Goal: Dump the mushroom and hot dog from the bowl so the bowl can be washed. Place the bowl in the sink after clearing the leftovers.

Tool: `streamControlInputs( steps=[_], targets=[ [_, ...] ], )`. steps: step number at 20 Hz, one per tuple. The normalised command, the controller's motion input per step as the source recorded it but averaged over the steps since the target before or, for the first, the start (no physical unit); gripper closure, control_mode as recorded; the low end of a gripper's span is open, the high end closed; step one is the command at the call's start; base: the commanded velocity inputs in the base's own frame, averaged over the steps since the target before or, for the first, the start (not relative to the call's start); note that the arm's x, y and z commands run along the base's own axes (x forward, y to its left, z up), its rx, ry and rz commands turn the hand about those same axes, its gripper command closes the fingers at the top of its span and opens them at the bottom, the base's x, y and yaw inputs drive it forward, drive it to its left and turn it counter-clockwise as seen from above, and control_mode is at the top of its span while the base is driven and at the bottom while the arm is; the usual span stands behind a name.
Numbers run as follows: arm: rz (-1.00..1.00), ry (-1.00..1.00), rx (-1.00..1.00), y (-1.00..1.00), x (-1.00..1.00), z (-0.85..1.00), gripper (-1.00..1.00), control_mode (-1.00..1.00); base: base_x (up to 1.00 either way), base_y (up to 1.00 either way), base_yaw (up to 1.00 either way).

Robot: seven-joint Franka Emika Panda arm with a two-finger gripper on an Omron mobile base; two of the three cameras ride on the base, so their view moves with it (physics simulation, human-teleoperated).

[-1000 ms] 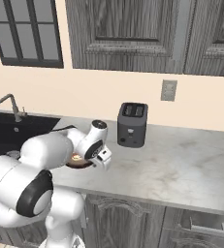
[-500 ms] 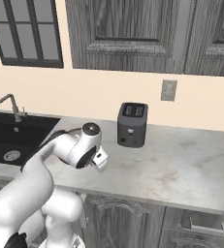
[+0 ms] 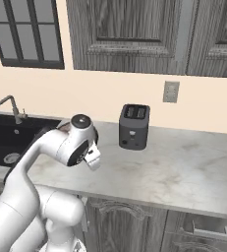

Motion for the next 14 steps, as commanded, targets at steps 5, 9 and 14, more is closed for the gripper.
streamControlInputs(
  steps=[5,9,14],
  targets=[
    [0.01,-0.01,0.03,-0.08,-0.06,0.07,1.00,-1.00,0.00,0.00,0.00],
    [0.00,0.00,0.00,0.00,-0.03,0.00,1.00,-1.00,0.00,0.00,0.00],
    [0.00,0.00,0.00,0.00,-0.17,-0.01,1.00,1.00,-0.25,0.11,0.00]
  ],
)
